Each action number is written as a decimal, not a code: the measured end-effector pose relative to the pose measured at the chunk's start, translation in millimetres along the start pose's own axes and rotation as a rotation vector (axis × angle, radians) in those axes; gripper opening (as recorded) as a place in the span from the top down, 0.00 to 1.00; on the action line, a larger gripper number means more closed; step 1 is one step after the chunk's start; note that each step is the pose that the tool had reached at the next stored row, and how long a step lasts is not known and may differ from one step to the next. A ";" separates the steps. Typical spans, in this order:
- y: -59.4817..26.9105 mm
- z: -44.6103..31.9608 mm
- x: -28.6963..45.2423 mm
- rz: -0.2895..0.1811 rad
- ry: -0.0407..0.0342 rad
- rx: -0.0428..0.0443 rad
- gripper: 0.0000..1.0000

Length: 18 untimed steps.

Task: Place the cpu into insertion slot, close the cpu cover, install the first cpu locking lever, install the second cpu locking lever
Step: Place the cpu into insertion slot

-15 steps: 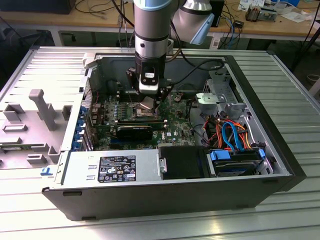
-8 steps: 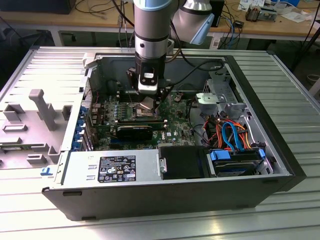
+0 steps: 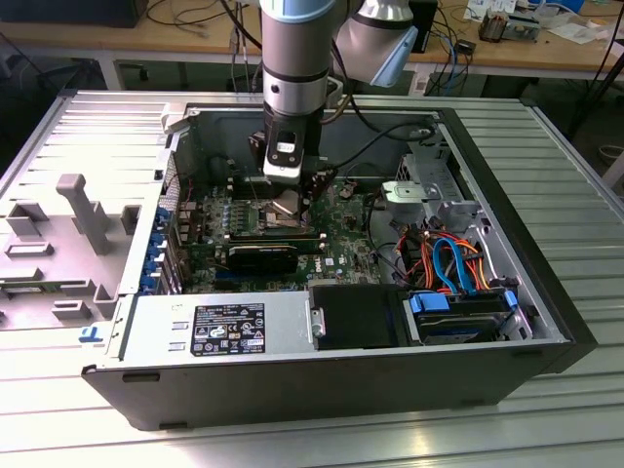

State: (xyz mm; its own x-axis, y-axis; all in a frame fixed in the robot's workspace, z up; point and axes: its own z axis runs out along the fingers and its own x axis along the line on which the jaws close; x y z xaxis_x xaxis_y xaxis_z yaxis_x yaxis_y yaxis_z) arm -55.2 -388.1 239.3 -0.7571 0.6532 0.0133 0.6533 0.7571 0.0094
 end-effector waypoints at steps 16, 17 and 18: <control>1.2 5.7 1.0 0.188 -0.0018 -0.0024 0.46; 1.4 6.0 1.2 0.196 -0.0019 -0.0025 0.46; 1.6 6.2 1.3 0.201 -0.0018 -0.0027 0.46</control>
State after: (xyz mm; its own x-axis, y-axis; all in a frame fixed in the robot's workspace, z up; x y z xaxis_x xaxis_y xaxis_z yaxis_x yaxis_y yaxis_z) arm -55.2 -386.0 233.1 -0.6111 0.7915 0.0134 0.7916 0.6110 0.0094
